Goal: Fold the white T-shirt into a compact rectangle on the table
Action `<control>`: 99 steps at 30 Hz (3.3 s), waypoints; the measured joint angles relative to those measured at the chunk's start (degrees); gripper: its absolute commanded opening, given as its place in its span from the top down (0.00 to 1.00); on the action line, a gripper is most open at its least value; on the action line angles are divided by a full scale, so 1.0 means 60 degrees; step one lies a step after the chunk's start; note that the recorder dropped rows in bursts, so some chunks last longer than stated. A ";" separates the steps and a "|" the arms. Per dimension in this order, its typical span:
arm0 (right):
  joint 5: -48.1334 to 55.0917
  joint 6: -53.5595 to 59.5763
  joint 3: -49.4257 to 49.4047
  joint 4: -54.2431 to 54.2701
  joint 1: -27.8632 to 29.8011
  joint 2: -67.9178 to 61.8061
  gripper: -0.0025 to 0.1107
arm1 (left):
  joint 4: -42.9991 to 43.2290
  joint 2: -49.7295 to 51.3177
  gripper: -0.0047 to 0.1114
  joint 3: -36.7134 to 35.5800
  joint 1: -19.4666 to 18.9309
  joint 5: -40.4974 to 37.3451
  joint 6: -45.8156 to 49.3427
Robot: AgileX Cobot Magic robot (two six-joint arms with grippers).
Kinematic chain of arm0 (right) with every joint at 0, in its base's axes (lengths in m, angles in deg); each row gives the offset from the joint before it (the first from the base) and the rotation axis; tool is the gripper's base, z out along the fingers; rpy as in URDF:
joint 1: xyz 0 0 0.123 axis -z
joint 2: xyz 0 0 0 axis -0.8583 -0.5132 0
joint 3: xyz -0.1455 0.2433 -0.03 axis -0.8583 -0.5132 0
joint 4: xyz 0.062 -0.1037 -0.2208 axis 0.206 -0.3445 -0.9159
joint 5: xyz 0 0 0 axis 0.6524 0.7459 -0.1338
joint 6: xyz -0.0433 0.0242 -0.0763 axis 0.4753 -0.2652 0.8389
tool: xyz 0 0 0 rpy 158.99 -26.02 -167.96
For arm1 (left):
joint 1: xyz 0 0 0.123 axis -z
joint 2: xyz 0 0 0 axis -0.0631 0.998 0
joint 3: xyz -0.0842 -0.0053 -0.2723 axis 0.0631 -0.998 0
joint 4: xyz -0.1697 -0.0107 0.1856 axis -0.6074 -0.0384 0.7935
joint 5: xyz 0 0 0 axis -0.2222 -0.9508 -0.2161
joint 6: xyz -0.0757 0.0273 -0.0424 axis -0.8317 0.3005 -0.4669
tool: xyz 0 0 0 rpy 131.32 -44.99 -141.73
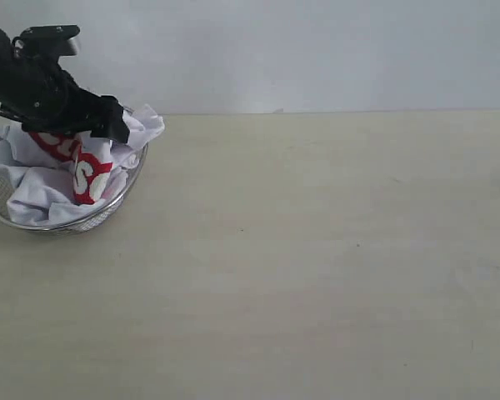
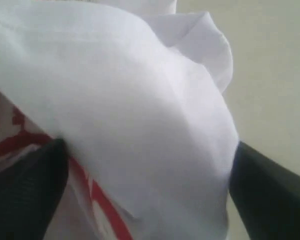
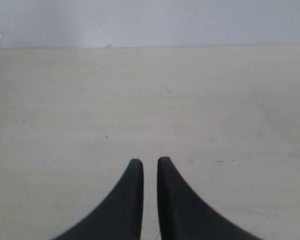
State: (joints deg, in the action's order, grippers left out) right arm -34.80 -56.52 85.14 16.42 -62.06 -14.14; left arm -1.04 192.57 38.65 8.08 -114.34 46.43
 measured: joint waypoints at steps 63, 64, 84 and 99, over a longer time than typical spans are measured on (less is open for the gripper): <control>-0.5434 -0.8208 0.2308 -0.3805 -0.0290 -0.2369 0.92 | -0.1710 -0.3326 0.57 -0.0289 -0.1750 -0.2942 0.0356; -0.5434 -0.8436 0.2650 -0.4003 -0.0469 -0.2991 0.92 | -0.1763 -0.3370 0.57 -0.0335 -0.1750 -0.2942 0.0356; -0.2378 -0.8234 0.8686 -0.5159 -0.3665 -1.2823 0.92 | -0.2120 -0.3859 0.57 -0.0682 -0.1750 -0.2821 0.0338; 0.1652 -0.0709 1.1678 0.1780 -0.3468 -1.5630 0.92 | -0.2120 -0.3859 0.57 -0.0931 -0.1750 -0.2669 0.0338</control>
State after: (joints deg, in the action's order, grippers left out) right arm -24.88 -60.78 155.20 27.10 -82.87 -107.92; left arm -13.76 169.42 33.06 -2.41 -130.36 48.46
